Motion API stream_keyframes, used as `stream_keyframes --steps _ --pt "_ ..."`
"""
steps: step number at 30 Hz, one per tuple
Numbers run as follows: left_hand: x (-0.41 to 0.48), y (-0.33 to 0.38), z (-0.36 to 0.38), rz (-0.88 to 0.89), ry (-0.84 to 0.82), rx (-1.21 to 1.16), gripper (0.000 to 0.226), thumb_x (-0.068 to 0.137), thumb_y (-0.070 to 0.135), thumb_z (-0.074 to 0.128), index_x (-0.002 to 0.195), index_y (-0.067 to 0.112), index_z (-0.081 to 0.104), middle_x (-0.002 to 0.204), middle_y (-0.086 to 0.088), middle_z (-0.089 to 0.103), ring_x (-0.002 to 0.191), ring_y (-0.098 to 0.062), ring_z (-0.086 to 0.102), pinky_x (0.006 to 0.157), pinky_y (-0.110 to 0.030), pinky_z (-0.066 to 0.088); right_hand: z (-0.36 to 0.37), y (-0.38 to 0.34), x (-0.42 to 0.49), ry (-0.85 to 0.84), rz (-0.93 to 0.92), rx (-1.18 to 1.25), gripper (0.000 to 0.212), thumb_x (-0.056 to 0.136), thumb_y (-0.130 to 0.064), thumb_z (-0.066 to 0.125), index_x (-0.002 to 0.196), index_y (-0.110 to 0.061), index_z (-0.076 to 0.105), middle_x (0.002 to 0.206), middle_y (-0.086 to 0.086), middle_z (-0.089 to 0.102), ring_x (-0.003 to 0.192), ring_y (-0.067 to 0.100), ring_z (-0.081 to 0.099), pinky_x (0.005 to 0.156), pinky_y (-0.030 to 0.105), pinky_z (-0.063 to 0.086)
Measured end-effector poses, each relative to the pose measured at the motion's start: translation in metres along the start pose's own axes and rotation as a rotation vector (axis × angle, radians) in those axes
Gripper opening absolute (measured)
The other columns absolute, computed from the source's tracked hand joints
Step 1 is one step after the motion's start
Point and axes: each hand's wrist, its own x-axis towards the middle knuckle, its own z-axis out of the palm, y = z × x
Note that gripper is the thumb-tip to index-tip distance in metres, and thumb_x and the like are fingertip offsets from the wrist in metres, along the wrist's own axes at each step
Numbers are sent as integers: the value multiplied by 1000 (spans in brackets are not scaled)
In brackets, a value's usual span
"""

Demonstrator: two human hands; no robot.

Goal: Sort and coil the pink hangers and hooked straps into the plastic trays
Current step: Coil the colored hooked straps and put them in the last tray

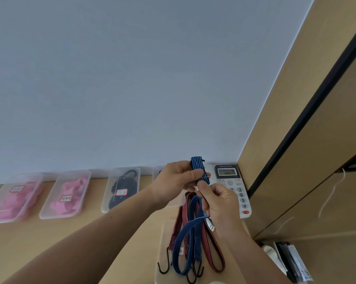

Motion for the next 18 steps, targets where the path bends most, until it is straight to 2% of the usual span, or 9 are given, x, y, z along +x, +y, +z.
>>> stream_keyframes --steps 2,5,7,9,14,18 --pt "1 1 0 0 27 44 16 98 16 58 105 6 67 89 0 77 73 -12 70 66 -23 54 -1 0 0 -1 -12 -45 33 70 -45 71 55 -17 65 42 4 50 33 9 38 35 18 30" --pt "1 5 -3 -26 57 49 17 97 17 59 108 6 66 91 -8 77 74 -21 73 59 -22 51 -2 0 -2 -42 0 -81 34 77 -47 67 59 -18 66 46 3 54 37 10 41 37 19 34" --pt "2 6 -7 -31 43 49 14 97 16 59 107 11 67 89 -6 77 75 -22 74 54 -20 49 -3 -1 -2 -60 12 -86 42 78 -49 64 64 -10 66 47 3 55 38 11 42 38 19 35" --pt "2 6 -10 -27 23 46 15 97 17 59 108 11 66 91 -3 77 78 -23 75 53 -19 50 -3 -2 -2 -62 35 -89 51 79 -52 62 68 -3 66 47 5 55 38 12 43 39 21 36" --pt "2 5 -16 -35 -4 -32 19 99 18 55 111 6 63 104 -8 76 87 -30 74 57 -22 51 -3 -5 -3 -71 47 -104 51 79 -56 58 67 -8 66 47 5 54 39 14 43 39 23 36" --pt "2 1 -15 -4 25 46 18 100 18 55 109 6 64 101 -6 76 85 -26 75 58 -21 51 1 -7 -4 -59 20 -116 50 81 -56 56 66 -9 66 48 4 55 39 13 44 40 21 37"
